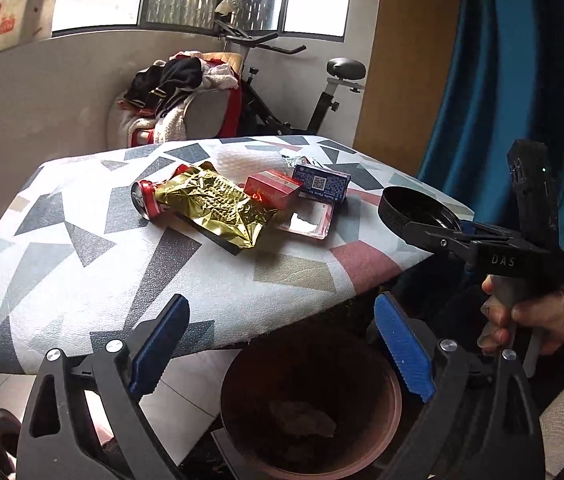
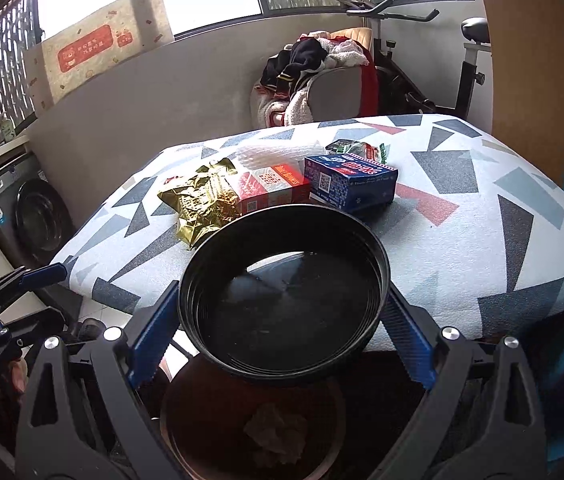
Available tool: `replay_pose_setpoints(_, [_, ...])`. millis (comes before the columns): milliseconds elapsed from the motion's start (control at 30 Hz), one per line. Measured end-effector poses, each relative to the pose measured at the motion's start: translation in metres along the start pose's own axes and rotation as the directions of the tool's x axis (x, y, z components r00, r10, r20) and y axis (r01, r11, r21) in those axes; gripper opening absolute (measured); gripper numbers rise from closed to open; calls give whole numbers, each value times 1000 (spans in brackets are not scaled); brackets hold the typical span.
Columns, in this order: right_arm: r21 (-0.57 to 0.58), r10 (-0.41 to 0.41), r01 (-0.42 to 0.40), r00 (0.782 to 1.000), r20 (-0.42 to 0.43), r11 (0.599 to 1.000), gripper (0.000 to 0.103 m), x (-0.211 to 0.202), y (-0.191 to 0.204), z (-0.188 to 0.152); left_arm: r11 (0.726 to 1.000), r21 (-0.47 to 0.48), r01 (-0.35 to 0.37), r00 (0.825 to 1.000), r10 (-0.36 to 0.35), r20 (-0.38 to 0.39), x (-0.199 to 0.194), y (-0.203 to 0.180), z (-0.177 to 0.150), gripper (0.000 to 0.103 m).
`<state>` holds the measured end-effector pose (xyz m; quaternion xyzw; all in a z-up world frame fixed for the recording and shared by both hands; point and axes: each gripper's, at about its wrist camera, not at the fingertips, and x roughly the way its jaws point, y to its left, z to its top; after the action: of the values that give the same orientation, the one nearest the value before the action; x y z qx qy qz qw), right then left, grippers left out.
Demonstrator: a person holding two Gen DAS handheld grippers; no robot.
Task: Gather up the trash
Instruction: 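Lower the black bowl over the bin and open the right tool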
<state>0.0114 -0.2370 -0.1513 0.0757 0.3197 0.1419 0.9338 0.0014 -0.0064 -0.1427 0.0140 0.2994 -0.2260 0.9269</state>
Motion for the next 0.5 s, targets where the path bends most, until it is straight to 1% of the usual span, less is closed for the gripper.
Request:
replay_pose_setpoints(133, [-29,27,-29,999,-43,999,93,9,15,-10,996,-32,-84,995,85,43,-14,15,1,97])
replay_pose_setpoints(333, [-75,60,-67,993,-98,995,93,23,36,-22,977,-126,-175,980,184,71,-26,36,-4,97])
replay_pose_setpoints(400, [-83,71,-81,990,-121,993,93,28,41,-27,970,-148,-191,977,203,65,-26,40,-8,97])
replay_pose_setpoints(500, [-118,79,-99,983,-167,988,93,38,52,-36,967,-146,-207,976,215,40,-23,40,-9,97])
